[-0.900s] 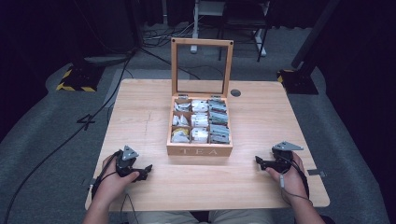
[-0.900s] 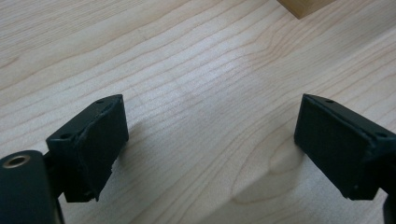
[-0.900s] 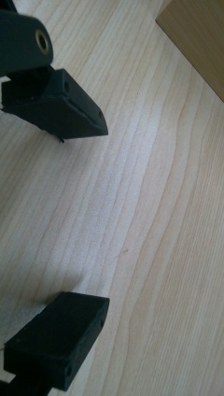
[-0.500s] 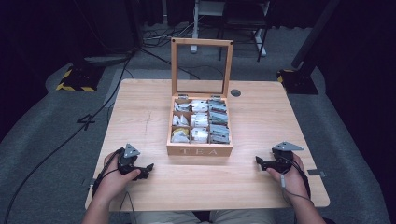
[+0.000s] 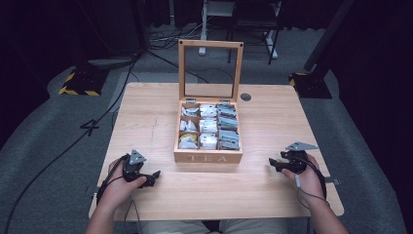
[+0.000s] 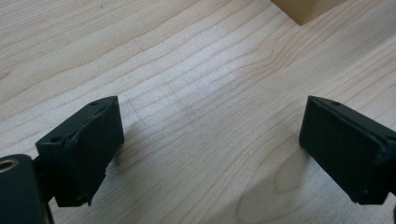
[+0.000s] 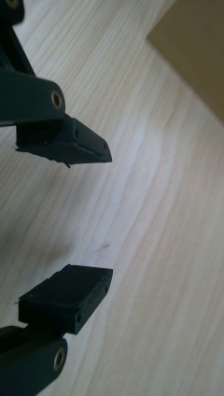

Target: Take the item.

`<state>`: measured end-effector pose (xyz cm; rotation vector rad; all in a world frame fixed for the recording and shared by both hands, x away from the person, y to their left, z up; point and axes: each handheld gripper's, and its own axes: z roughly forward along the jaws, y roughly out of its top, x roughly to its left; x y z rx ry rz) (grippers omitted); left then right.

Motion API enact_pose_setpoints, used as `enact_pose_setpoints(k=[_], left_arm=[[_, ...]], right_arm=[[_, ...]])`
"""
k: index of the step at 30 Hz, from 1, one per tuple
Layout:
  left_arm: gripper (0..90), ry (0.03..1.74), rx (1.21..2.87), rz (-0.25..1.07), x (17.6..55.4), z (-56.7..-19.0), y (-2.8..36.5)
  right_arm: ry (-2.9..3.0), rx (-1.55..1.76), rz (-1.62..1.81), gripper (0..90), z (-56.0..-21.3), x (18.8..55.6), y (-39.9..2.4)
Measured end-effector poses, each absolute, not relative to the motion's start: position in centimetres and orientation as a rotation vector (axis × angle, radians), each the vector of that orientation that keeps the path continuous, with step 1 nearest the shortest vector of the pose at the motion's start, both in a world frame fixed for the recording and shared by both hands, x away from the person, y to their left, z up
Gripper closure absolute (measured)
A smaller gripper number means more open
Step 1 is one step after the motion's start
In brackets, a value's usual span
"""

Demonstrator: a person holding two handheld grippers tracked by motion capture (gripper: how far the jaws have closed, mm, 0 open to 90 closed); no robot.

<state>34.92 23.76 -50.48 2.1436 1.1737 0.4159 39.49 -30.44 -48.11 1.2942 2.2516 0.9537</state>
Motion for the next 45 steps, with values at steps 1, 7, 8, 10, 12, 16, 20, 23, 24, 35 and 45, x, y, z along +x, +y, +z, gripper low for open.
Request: enact_pose_setpoints(k=[1,7,8,10,12,16,20,23,24,35,45], left_arm=[[6.7,1.174,2.144,0.416,34.9,-50.5,23.8],[6.2,1.169,2.143,0.417,35.1,-50.5,23.7],[6.2,1.169,2.144,0.418,35.1,-50.5,23.7],[6.2,1.169,2.143,0.418,35.1,-50.5,23.7],[6.2,1.169,2.143,0.418,35.1,-50.5,23.7],[6.2,1.169,2.144,0.418,35.1,-50.5,23.7],[6.2,1.169,2.143,0.419,35.1,-50.5,23.7],[6.1,1.169,2.143,0.42,35.1,-50.5,23.7],[6.2,1.169,2.143,0.42,35.1,-50.5,23.7],[6.1,1.169,2.143,0.419,35.1,-50.5,23.7],[6.2,1.168,2.142,0.425,35.2,-50.5,23.7]], right_arm=[[2.252,1.294,0.954,38.5,-48.1,39.5,-30.4],[2.28,1.252,1.014,44.5,-45.5,40.1,-29.2],[2.285,1.246,1.018,45.0,-45.2,40.3,-29.0],[2.288,1.24,1.036,45.5,-44.6,40.6,-28.7],[2.294,1.222,1.056,46.0,-44.0,40.8,-28.3],[2.297,1.189,1.097,46.0,-43.0,41.3,-27.5],[2.307,1.171,1.102,45.9,-42.4,41.9,-26.7],[2.309,1.149,1.111,46.3,-42.0,42.4,-26.2],[2.309,1.149,1.111,46.3,-42.0,42.4,-26.2],[2.324,1.129,1.174,50.8,-40.0,43.1,-24.3],[2.353,1.074,1.148,49.2,-39.2,43.9,-22.2]])
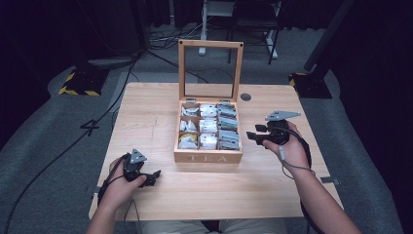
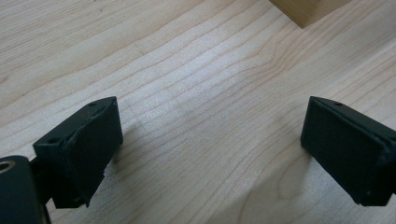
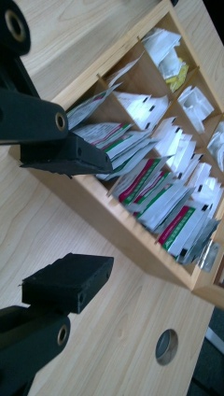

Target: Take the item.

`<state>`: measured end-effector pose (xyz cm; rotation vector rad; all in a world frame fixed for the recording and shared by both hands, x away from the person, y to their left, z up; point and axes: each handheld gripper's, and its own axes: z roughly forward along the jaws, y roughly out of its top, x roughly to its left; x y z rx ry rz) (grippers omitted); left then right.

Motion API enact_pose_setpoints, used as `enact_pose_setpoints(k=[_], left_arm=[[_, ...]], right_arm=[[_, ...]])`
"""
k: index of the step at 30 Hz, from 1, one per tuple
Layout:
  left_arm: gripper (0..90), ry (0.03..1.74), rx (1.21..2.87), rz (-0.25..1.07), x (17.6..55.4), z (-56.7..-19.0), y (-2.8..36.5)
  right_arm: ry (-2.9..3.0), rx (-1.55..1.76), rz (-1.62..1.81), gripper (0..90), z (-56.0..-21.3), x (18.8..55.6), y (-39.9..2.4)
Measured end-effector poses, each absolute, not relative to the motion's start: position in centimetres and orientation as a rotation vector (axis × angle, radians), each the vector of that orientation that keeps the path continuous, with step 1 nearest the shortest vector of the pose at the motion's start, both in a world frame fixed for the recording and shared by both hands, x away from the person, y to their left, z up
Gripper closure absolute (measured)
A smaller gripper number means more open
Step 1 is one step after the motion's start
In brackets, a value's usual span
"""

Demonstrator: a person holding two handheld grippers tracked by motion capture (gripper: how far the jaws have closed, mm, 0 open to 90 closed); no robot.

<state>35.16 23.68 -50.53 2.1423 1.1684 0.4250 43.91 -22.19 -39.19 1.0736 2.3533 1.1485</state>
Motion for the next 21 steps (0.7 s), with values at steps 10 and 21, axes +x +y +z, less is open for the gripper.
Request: enact_pose_setpoints(k=[10,21], left_arm=[[6.1,1.168,2.143,0.425,35.2,-50.5,23.7],[6.1,1.17,2.143,0.423,35.1,-50.5,23.7]], right_arm=[[2.42,1.02,1.201,51.3,-38.7,44.6,-18.7],[2.477,0.943,1.192,56.1,-38.6,45.5,-15.3]])
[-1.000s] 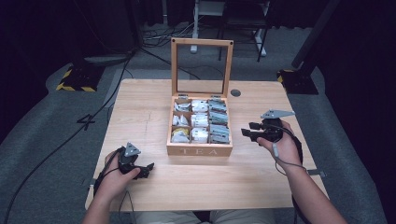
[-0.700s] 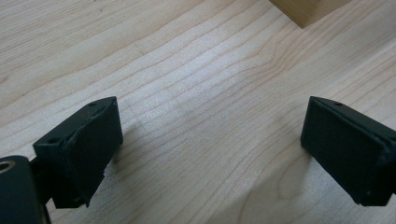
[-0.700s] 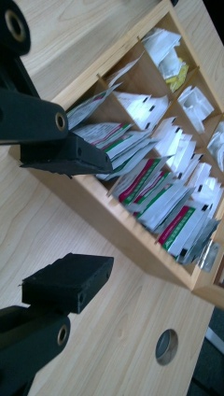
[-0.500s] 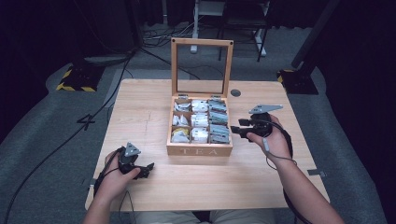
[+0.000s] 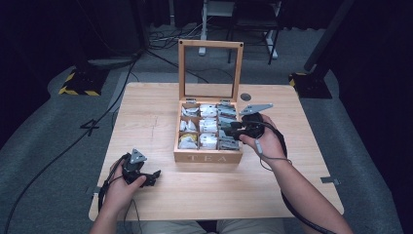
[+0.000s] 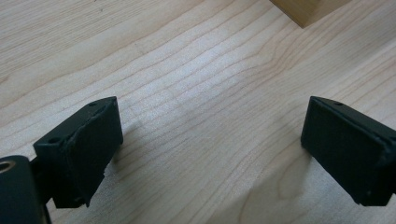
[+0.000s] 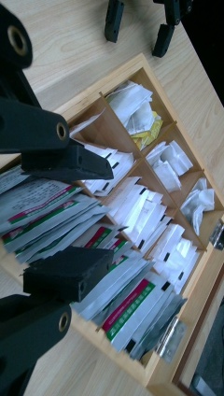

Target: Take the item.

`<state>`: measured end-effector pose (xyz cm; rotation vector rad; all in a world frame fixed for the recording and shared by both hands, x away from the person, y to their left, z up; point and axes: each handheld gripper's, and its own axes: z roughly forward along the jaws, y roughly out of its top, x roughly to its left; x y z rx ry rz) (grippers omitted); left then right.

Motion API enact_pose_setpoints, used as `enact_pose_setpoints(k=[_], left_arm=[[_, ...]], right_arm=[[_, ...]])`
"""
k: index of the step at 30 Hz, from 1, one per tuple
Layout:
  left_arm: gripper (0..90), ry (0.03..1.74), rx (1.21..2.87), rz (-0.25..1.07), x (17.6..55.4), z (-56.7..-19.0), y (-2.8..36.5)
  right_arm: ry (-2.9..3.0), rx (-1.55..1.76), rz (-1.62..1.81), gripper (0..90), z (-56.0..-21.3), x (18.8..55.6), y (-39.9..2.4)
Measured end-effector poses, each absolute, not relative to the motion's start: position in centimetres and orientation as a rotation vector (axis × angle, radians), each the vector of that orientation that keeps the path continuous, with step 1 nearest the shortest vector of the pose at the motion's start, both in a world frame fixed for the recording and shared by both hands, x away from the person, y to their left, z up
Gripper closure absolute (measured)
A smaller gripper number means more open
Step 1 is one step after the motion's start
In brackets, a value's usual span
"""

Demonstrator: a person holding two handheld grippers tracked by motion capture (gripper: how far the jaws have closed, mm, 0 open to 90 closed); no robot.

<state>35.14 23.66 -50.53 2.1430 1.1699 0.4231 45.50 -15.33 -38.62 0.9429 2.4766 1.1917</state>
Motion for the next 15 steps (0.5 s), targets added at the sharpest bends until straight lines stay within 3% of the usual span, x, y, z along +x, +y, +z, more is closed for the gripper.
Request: enact_pose_setpoints(k=[15], left_arm=[[5.1,1.166,2.153,0.422,35.3,-50.5,23.7]], right_arm=[[2.569,0.921,1.176,61.7,-39.5,46.0,-11.9]])
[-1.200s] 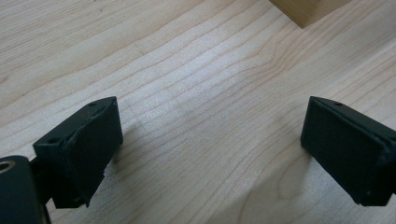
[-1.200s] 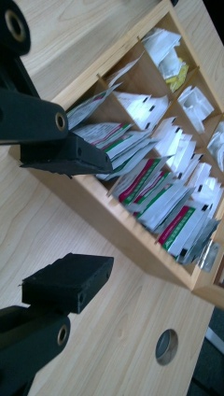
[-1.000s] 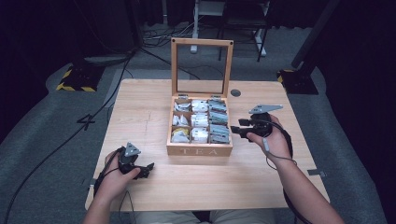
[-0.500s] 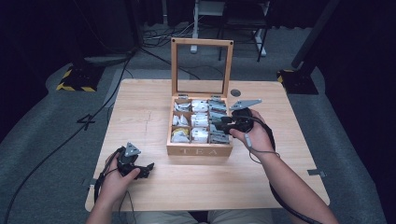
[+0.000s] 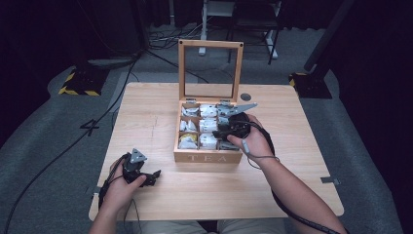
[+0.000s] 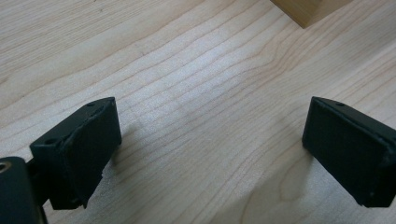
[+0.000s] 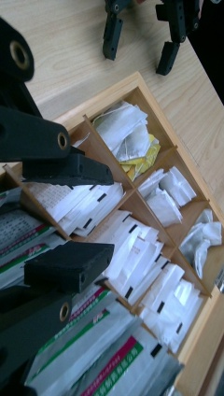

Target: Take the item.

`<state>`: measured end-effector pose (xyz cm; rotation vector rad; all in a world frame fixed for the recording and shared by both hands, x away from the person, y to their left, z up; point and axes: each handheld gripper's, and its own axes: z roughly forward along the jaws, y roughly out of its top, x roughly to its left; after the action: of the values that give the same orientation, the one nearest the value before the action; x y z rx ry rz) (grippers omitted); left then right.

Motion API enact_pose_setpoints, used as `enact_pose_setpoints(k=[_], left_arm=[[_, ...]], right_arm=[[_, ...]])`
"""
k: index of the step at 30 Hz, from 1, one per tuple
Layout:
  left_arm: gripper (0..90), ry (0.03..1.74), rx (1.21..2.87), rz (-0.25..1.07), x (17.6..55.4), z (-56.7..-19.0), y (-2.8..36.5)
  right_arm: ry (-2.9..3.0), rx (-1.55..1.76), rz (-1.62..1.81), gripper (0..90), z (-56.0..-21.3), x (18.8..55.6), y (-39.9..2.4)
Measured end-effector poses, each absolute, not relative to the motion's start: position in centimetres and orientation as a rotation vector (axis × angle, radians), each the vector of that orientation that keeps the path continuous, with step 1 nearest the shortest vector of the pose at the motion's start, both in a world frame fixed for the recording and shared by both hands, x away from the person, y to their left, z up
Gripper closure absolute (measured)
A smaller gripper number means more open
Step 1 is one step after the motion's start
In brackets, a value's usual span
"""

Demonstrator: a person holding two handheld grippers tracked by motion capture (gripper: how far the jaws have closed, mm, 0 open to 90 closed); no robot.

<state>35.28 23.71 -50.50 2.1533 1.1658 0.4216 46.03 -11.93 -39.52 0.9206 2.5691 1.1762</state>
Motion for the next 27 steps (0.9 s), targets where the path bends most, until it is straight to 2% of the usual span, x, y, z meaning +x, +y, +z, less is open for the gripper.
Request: enact_pose_setpoints(k=[27], left_arm=[[4.8,1.171,2.152,0.42,35.3,-50.5,23.7]], right_arm=[[2.773,0.886,0.974,75.1,-42.5,45.6,-7.8]])
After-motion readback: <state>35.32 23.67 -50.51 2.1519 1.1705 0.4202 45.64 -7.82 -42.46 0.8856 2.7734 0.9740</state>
